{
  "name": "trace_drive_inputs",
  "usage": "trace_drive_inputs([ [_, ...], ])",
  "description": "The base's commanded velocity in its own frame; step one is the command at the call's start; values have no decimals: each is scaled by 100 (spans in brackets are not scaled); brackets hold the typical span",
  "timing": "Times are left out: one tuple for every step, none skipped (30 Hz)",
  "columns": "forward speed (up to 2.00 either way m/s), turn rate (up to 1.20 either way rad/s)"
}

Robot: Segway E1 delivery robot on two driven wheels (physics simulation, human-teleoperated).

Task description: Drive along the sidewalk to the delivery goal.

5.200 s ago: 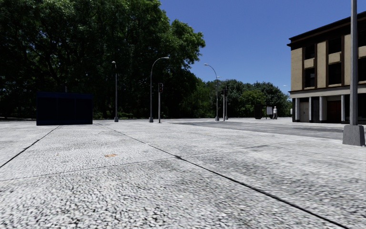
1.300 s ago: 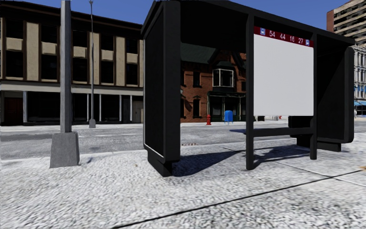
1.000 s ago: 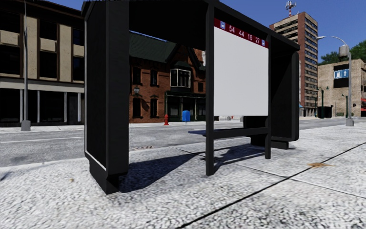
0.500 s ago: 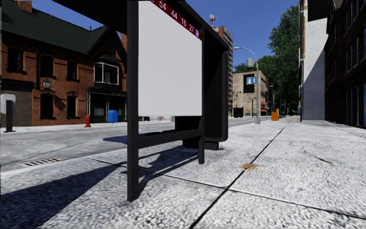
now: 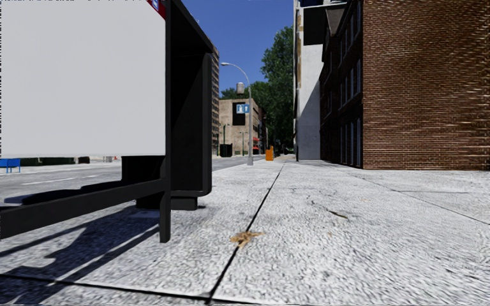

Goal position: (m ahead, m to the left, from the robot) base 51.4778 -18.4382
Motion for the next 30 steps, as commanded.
trace_drive_inputs([
  [134,-84],
  [134,-84],
  [134,-84],
  [134,-84],
  [134,-42],
  [134,0],
  [135,0],
  [135,0],
  [135,0],
  [135,0],
  [135,0],
  [135,0],
  [135,0],
  [135,0],
  [135,0],
  [135,0],
  [135,0],
  [135,0],
  [135,0],
  [150,0],
  [200,0],
  [200,0],
  [200,0],
  [200,0],
  [200,0],
  [200,0],
  [200,0],
  [200,0],
  [200,0],
  [200,0],
])
